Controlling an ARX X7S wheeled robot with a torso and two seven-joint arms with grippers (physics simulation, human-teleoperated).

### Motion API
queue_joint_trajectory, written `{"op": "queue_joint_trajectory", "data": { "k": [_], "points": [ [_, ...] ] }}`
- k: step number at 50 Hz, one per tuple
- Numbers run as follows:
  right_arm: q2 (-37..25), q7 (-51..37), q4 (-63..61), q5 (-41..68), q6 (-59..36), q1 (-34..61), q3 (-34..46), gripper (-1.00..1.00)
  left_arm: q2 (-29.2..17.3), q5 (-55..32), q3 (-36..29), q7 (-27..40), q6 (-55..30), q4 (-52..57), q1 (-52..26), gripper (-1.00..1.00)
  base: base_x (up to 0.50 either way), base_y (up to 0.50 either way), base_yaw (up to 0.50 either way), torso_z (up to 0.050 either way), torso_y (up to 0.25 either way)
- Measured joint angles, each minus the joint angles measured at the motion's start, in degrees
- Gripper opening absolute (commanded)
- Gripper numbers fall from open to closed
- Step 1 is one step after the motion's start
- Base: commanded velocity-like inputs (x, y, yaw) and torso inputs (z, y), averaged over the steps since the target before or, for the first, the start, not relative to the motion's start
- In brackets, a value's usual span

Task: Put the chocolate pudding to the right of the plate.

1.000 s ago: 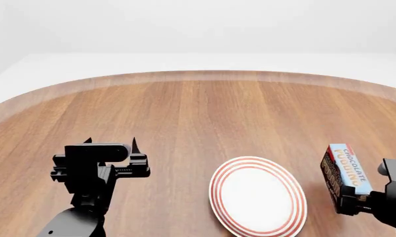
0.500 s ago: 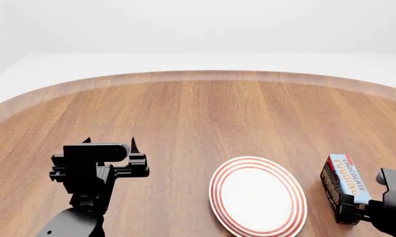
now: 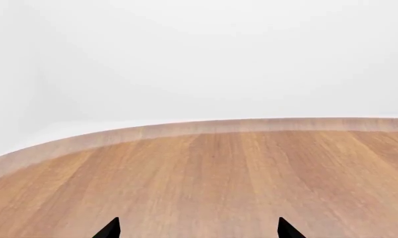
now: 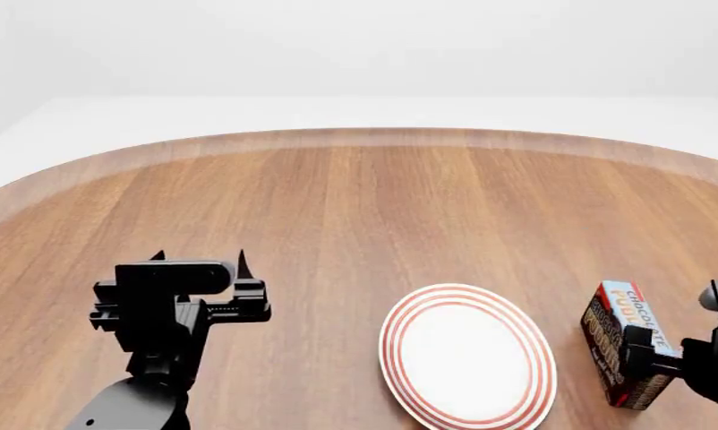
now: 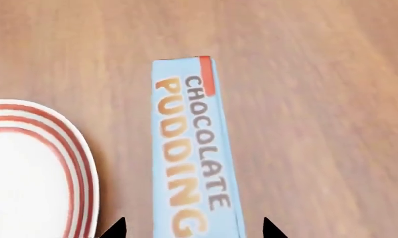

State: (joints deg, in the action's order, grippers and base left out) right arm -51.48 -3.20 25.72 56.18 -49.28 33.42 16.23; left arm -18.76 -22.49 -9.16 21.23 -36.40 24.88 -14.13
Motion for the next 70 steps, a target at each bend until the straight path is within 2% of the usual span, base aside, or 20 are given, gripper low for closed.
{"op": "queue_joint_trajectory", "data": {
  "k": [18,27,39,54,70],
  "points": [
    [-7.40,-6.23,-16.19,10.40,-1.75,-4.60,-11.20,1.00,-0.12,-0.14,-0.38,0.17,0.39,-0.35,0.04,1.00,0.00,0.00,0.00,0.000,0.000],
    [-8.10,-6.34,-21.50,11.48,0.56,-7.49,-13.81,1.00,-0.26,-0.30,-0.43,0.36,0.29,-0.18,-0.06,1.00,0.00,0.00,0.00,0.000,0.000],
    [-4.78,-17.03,-41.57,6.25,10.07,-14.84,-19.57,1.00,-0.68,-0.87,-0.53,1.18,-1.83,2.13,-2.07,1.00,0.00,0.00,0.00,0.000,0.000],
    [2.19,-28.12,-61.26,-9.18,19.15,-22.12,-16.32,1.00,-1.03,-1.43,-1.32,2.59,-5.53,6.69,-6.66,1.00,0.00,0.00,0.00,0.000,0.000],
    [5.39,-33.07,-70.21,-20.96,16.83,-17.75,-6.64,1.00,-1.25,-0.73,-3.11,3.85,-7.60,9.85,-10.38,1.00,0.00,0.00,0.00,0.000,0.000]
  ]
}}
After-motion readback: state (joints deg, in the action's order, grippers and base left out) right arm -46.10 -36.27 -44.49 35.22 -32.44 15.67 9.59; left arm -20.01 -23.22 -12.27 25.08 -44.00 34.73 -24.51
